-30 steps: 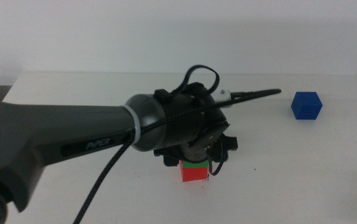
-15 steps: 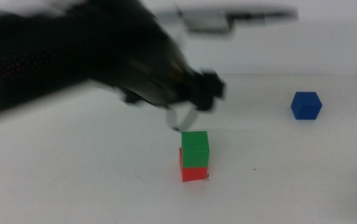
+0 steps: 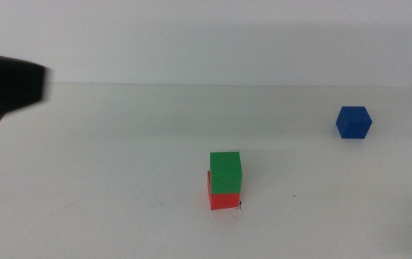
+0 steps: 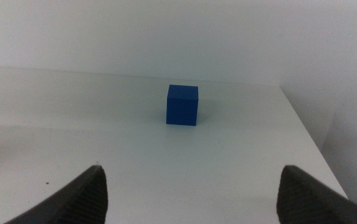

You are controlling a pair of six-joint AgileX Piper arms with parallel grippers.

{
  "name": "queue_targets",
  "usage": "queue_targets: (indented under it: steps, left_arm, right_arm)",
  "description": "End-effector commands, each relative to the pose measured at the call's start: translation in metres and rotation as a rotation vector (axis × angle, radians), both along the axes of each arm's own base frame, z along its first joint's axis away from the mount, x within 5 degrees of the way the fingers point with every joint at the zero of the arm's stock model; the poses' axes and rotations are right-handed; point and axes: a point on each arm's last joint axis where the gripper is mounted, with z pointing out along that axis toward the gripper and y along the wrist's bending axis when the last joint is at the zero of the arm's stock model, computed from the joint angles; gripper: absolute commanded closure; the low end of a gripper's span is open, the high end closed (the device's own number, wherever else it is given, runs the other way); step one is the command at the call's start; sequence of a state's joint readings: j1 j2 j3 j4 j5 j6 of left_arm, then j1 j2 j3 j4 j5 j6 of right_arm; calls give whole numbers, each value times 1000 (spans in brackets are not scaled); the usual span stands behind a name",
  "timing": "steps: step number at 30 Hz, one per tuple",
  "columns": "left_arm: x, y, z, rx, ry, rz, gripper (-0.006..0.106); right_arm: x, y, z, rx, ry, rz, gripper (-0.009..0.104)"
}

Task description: Stack red cubes first, then green, then blue cubes in a specific spot.

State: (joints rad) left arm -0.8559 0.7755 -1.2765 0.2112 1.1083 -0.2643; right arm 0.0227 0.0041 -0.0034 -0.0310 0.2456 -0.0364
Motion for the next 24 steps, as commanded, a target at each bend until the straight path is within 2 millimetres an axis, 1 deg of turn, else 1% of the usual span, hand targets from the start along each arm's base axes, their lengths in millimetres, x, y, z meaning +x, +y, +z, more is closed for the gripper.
queue_targets:
  steps: [1, 3, 5, 23, 24]
  left_arm:
    - [-10, 10, 2, -36, -24, -10, 7]
    - [-15, 16, 3, -47, -32, -9, 7]
    - [-16, 17, 3, -45, -30, -8, 7]
    - [-15, 17, 6, -53, -65, -3, 7]
    - [-15, 17, 6, -53, -65, -3, 7]
  right_arm:
    - [0, 0, 0, -16, -9, -3, 2]
    - [0, 0, 0, -16, -9, -3, 2]
    - [0, 0, 0, -16, -9, -3, 2]
    - [0, 0, 0, -16, -9, -3, 2]
    - [0, 0, 3, -34, -46, -2, 2]
